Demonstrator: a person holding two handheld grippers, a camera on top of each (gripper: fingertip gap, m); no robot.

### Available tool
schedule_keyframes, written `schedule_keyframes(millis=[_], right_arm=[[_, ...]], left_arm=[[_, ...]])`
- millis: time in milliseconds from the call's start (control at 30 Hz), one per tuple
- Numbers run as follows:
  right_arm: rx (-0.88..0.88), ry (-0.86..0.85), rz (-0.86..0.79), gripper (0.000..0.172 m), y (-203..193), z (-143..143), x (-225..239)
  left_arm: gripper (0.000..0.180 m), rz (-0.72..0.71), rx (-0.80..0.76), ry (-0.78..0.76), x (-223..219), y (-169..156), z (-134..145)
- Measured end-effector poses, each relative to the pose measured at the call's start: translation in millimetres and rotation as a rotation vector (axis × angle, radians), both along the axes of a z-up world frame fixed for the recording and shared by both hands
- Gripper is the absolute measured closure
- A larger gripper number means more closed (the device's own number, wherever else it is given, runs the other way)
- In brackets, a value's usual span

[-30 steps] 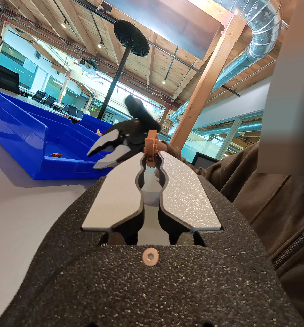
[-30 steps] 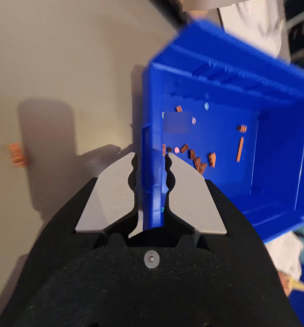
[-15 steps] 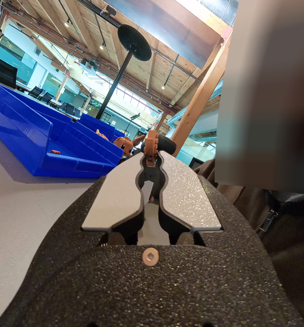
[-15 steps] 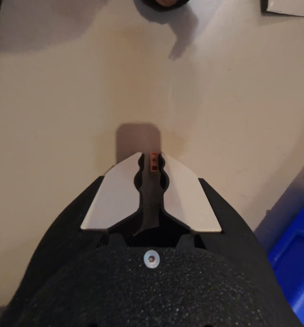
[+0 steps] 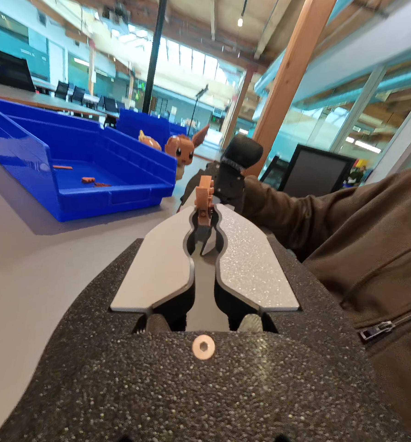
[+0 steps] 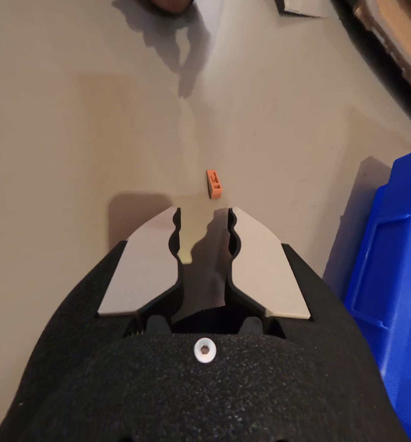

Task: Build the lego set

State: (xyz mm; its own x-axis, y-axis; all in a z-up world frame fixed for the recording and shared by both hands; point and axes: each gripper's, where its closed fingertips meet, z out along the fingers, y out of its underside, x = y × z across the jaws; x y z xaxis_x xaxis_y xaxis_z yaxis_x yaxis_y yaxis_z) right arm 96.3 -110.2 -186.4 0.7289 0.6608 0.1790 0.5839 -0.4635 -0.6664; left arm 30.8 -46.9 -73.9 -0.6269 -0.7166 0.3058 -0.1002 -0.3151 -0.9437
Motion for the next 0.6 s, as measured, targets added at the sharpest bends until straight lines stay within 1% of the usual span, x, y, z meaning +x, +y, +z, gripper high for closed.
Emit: schedule_keyframes(millis=[133, 200, 267, 433, 500, 600], right_arm=[[-0.031, 0.084, -0.045, 0.134, 8, -2, -10], [-0.062, 0.123, -0.072, 0.145, 14, -3, -11], [-0.06, 0.108, -0.103, 0.164, 21, -4, -8], [-0.059, 0.02, -0.037, 0.164, 30, 0, -20], [-0.058, 0.017, -0.009, 0.164, 35, 6, -28], [-0.055, 0.026, 0.0, 0.164, 47, 15, -37]], left_arm=[[0.169, -0.051, 0.106, 0.096, 7, -17, -17], [0.169, -0.051, 0.116, 0.137, 11, -18, -22], [0.169, -0.054, 0.111, 0.171, 13, -17, -26], [0.169, -0.015, 0.154, 0.238, 16, -7, -36], [0.169, -0.001, 0.177, 0.267, 17, -3, -41], [0.169, -0.015, 0.212, 0.299, 17, -4, -47]])
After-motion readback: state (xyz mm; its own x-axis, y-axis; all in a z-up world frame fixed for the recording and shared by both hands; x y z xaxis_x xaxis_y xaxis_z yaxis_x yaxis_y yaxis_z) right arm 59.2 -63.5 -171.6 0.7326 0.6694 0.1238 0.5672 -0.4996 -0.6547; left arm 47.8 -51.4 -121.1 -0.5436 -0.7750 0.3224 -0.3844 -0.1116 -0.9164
